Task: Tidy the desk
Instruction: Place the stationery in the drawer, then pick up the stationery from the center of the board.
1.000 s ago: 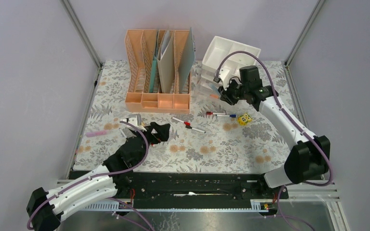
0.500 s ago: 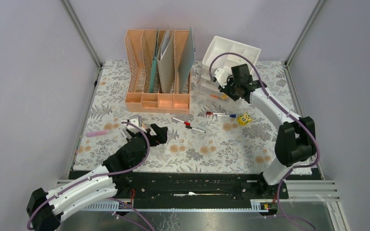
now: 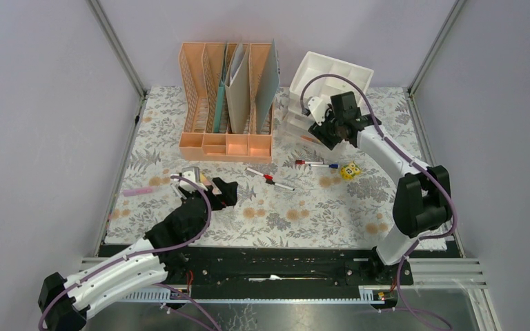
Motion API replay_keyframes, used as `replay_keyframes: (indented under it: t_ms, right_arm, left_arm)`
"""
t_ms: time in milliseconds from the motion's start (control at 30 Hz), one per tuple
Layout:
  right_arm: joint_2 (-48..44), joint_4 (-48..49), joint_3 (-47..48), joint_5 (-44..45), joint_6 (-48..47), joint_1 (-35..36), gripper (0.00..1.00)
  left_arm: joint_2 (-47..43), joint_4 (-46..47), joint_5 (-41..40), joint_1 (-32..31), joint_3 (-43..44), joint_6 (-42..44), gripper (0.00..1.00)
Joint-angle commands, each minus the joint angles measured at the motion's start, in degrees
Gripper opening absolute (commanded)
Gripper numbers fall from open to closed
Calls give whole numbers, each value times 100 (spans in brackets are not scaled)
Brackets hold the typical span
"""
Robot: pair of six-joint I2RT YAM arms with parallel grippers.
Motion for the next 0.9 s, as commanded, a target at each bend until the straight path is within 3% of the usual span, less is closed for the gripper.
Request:
replay_keyframes:
  t_ms: [0, 400, 533, 667, 867]
  right_arm:
    - [-859, -177, 176, -959, 526, -11, 68]
    - [-2247, -257, -1190, -4336, 994, -72, 77]
    - [-2298, 24, -1494, -4591, 1090, -219, 78]
    - [-2263, 152, -1632, -4790, 1199, -365, 78]
    - [-2305, 286, -1736, -4967, 1292, -407, 78]
  left_arm:
    - [120, 186, -163, 23, 87, -182, 99]
    - [752, 78, -291, 260, 311, -369, 99]
    - [1118, -43, -8, 687, 471, -479, 99]
    - [1632, -88, 696, 1522, 594, -720, 97]
    - [2884, -485, 1536, 2792, 1174, -1047, 80]
